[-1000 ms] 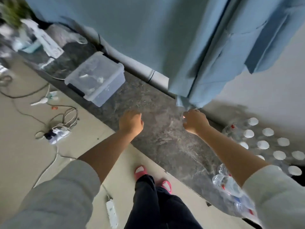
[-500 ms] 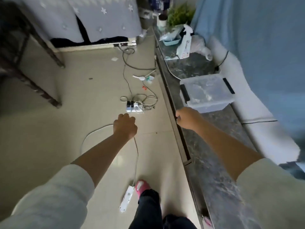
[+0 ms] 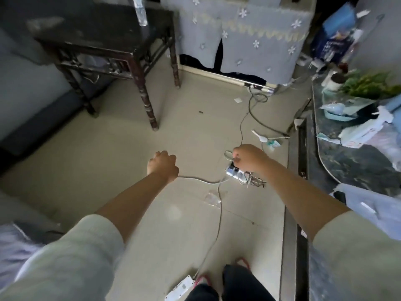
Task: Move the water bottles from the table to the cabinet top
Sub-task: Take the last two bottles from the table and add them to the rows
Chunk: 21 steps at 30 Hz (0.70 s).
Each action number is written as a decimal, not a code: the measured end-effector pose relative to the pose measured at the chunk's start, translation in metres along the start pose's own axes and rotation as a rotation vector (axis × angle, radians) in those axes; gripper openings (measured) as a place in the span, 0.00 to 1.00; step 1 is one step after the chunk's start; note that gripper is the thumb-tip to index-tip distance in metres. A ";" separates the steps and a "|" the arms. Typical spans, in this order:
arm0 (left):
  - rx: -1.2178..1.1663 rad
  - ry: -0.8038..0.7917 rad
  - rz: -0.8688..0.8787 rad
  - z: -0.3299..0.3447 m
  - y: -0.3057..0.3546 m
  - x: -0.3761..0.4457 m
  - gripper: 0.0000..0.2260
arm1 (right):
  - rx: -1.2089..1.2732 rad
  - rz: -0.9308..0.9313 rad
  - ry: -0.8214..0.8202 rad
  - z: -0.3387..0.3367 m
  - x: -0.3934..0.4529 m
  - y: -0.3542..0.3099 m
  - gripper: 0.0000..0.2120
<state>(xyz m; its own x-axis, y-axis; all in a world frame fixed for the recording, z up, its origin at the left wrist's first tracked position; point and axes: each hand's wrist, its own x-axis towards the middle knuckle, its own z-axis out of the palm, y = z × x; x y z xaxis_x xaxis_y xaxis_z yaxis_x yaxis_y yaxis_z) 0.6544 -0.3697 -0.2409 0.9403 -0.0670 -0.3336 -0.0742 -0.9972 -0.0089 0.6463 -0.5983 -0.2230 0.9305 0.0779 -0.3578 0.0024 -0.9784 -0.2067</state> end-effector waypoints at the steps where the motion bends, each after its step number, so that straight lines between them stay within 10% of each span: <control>1: -0.018 0.008 -0.021 -0.005 -0.006 0.008 0.16 | -0.008 -0.023 0.001 -0.006 0.016 -0.006 0.13; 21: -0.152 0.186 -0.332 -0.185 -0.072 0.268 0.16 | -0.116 -0.352 0.089 -0.210 0.358 -0.072 0.15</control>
<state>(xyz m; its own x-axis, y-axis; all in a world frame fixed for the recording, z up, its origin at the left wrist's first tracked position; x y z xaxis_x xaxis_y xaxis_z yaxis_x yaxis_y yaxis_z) 0.9732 -0.3216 -0.1552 0.9499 0.2683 -0.1602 0.2802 -0.9583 0.0563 1.0563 -0.5407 -0.1448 0.8935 0.4013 -0.2014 0.3645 -0.9102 -0.1967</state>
